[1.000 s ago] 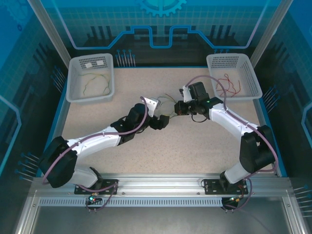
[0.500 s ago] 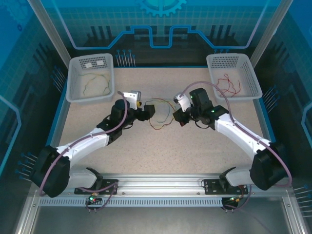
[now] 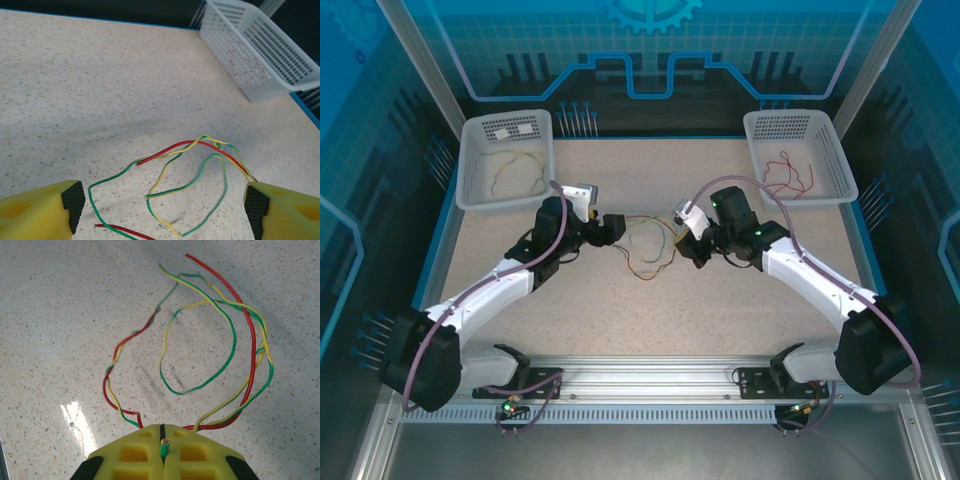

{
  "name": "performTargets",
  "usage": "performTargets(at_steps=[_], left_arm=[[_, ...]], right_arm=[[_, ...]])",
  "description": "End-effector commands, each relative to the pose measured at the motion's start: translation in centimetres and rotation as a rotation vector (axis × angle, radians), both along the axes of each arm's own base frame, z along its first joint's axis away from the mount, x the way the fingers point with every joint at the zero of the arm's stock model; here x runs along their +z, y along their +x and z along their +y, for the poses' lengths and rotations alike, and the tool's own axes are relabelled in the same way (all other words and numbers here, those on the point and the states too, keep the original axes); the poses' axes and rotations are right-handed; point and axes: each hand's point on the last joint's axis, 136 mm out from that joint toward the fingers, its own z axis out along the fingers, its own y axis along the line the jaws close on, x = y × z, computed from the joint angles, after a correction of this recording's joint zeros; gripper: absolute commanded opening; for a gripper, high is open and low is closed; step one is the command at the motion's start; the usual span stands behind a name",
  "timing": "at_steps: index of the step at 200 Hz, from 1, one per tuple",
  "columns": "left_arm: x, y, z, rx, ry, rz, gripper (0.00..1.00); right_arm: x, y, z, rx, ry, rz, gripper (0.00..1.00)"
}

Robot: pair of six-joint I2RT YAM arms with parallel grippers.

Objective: Untangle the cables

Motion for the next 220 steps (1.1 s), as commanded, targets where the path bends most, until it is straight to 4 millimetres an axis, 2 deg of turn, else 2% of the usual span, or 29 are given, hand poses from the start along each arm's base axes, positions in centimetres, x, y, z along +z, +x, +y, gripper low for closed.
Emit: performTargets(at_steps=[1, 29, 65, 86, 106, 120, 135, 145, 152, 202, 220], left_arm=[[-0.1, -0.9, -1.2, -0.107, 0.02, 0.004, 0.85], [-1.6, -0.8, -1.7, -0.129, 0.019, 0.034, 0.84], [-2.5, -0.4, -2.6, -0.157, 0.038, 0.041, 0.8], [-2.7, -0.3, -3.1, -0.179, 0.043, 0.043, 0.7], [-2.8, -0.5, -3.7, -0.207, 0.043, 0.034, 0.52], [-2.8, -0.6, -3.8, -0.211, 0.047, 0.031, 0.28], [-2.6, -0.7, -3.8, -0.209, 0.045, 0.027, 0.21], [-2.5, -0.8, -3.7, -0.207, 0.045, 0.024, 0.08], [-2.5, -0.9, -3.7, -0.204, 0.047, 0.024, 0.02], [-0.8, -1.4, -3.3, -0.198, 0.036, -0.02, 0.0], [-0.4, -1.6, -3.4, -0.205, 0.032, -0.026, 0.0]], right_arm=[[1.5, 0.4, 0.2, 0.024, 0.031, -0.023, 0.0], [2.4, -0.5, 1.3, 0.079, 0.096, 0.002, 0.0], [2.7, -1.1, 1.7, 0.114, 0.12, 0.029, 0.0], [2.6, -1.1, 1.8, 0.11, 0.122, 0.04, 0.0], [2.5, -1.0, 1.7, 0.097, 0.121, 0.042, 0.0], [2.5, -0.8, 1.6, 0.082, 0.119, 0.038, 0.0], [2.4, -0.7, 1.6, 0.078, 0.116, 0.041, 0.0], [2.3, -0.7, 1.6, 0.075, 0.114, 0.045, 0.0], [2.2, -0.6, 1.5, 0.069, 0.11, 0.046, 0.0], [1.2, 0.0, 1.1, 0.036, 0.064, 0.059, 0.0], [0.5, 1.0, 0.4, -0.021, 0.024, 0.048, 0.01]])
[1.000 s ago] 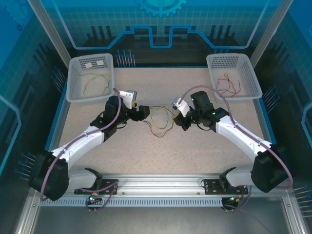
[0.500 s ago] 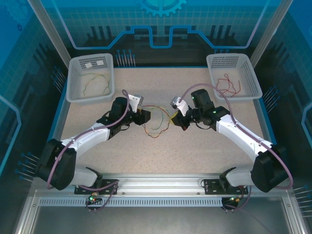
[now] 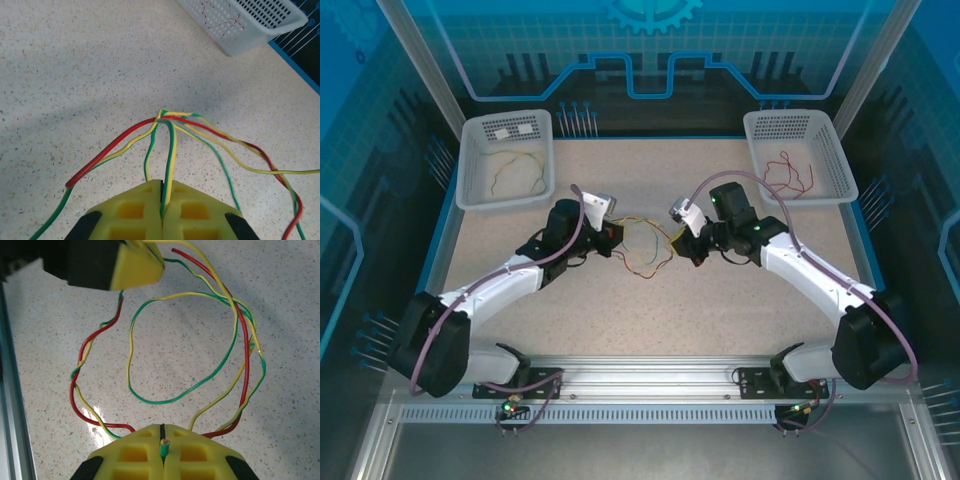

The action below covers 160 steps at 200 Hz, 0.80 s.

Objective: Untangle the cables

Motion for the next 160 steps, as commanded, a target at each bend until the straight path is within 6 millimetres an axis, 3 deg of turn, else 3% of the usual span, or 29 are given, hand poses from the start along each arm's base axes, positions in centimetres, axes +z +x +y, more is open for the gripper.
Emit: performTargets(at_steps=[1, 32, 73, 100, 126, 160], left_arm=[[2.2, -0.2, -0.3, -0.019, -0.025, -0.054, 0.0], [2.9, -0.3, 0.3, 0.013, -0.044, -0.079, 0.0], [4.1, -0.4, 0.6, 0.031, -0.075, -0.103, 0.0], [4.2, -0.2, 0.3, 0.022, -0.086, -0.083, 0.0], [3.9, -0.3, -0.1, 0.008, -0.105, -0.069, 0.0], [3.6, -0.1, -0.2, 0.009, -0.109, -0.057, 0.0]], right_arm=[[-0.3, 1.3, -0.8, -0.074, -0.043, 0.003, 0.01], [-1.9, 4.4, -3.8, -0.283, -0.181, -0.033, 0.1], [-3.0, 5.5, -5.4, -0.375, -0.249, -0.053, 0.12], [-4.0, 6.1, -6.1, -0.433, -0.283, -0.031, 0.36], [-3.3, 6.0, -5.6, -0.43, -0.243, -0.042, 0.44], [-0.4, 5.4, -4.7, -0.41, -0.132, -0.095, 0.51]])
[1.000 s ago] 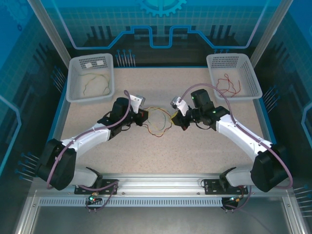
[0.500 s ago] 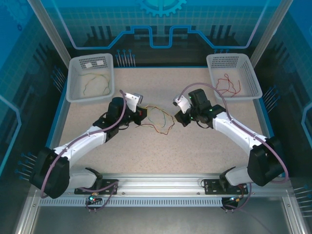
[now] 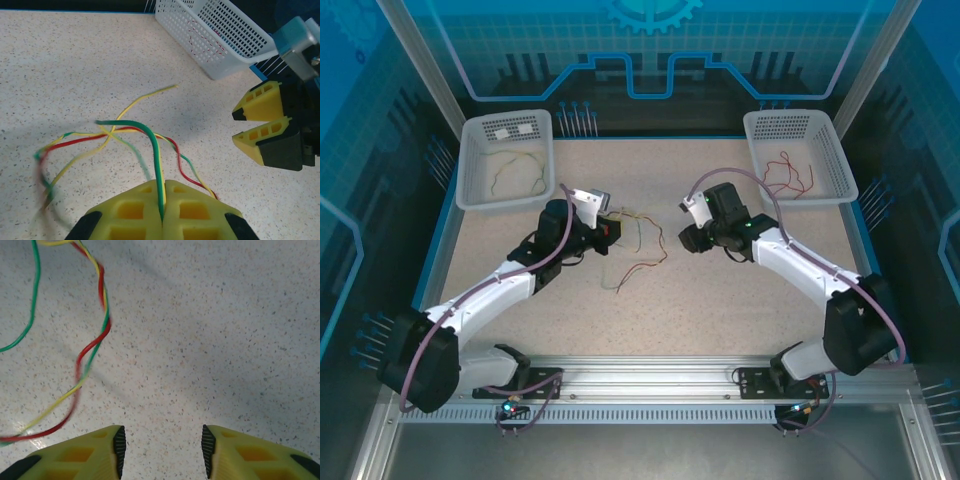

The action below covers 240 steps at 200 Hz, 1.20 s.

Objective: Untangle the cables

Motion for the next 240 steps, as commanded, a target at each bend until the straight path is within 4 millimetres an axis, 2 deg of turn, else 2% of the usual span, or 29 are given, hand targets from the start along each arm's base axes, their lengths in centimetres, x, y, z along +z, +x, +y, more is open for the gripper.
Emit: performTargets(at_steps=[1, 22, 48, 72, 90, 93, 134, 178, 224, 228, 240], left_arm=[[0.8, 0.5, -0.5, -0.01, -0.037, -0.015, 0.0], [0.4, 0.7, -0.6, -0.005, -0.044, -0.007, 0.0], [-0.2, 1.2, -0.4, 0.018, -0.046, 0.004, 0.0], [-0.8, 1.4, -0.4, 0.029, -0.047, 0.017, 0.0], [-1.1, 1.7, -0.3, 0.048, -0.052, 0.021, 0.0], [-1.0, 1.7, -0.2, 0.051, -0.053, 0.019, 0.0], [-1.2, 2.1, 0.3, 0.089, -0.047, 0.018, 0.0], [-1.5, 2.3, 0.6, 0.114, -0.048, 0.02, 0.0], [-1.6, 2.7, 0.8, 0.141, -0.057, 0.014, 0.0], [-1.6, 2.7, 0.9, 0.144, -0.056, 0.014, 0.0], [-1.7, 2.8, 1.0, 0.153, -0.055, 0.013, 0.0]], right_arm=[[3.2, 0.0, 0.4, -0.002, 0.093, -0.079, 0.51], [4.8, -0.3, 0.2, -0.022, 0.158, -0.103, 0.55], [6.5, -1.3, 1.4, -0.009, 0.321, -0.063, 0.58], [6.5, -2.5, 3.1, 0.04, 0.445, -0.004, 0.59], [5.9, -2.4, 4.0, 0.035, 0.522, 0.042, 0.59], [4.9, -2.8, 4.1, 0.028, 0.527, 0.076, 0.59], [0.2, -2.5, 5.2, -0.069, 0.568, 0.268, 0.56], [-1.6, -2.9, 6.9, -0.068, 0.546, 0.322, 0.53], [-5.0, -3.0, 6.8, -0.218, 0.521, 0.463, 0.5], [-4.4, -2.4, 7.2, -0.217, 0.532, 0.454, 0.49], [-4.9, -2.6, 7.7, -0.228, 0.529, 0.486, 0.48]])
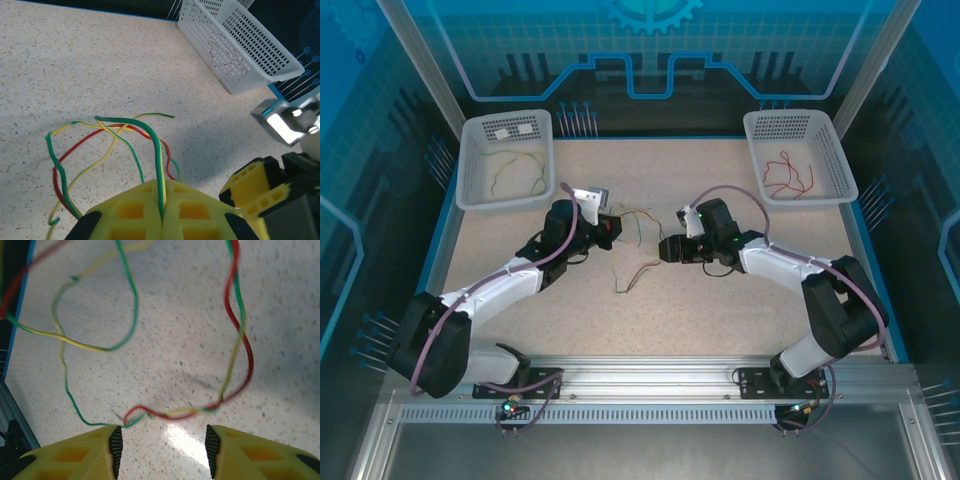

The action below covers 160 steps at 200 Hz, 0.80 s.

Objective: Untangle the cables

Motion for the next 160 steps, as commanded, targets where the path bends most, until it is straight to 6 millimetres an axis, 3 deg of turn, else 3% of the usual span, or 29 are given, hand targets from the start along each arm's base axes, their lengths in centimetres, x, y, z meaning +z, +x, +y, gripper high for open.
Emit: performTargets(at_steps=[1, 96, 160], left_arm=[[-0.1, 0.6, 0.6, 0.044, -0.013, -0.015, 0.0], [-1.9, 1.1, 1.8, 0.129, -0.009, -0.005, 0.0], [-2.3, 0.9, 2.0, 0.135, -0.007, 0.0, 0.0]], right_arm=[[0.1, 0.4, 1.3, -0.037, 0.015, 0.057, 0.47], [-0.6, -1.6, 5.4, -0.001, -0.099, 0.06, 0.4], [-3.4, -3.2, 8.0, 0.056, -0.111, 0.181, 0.35]])
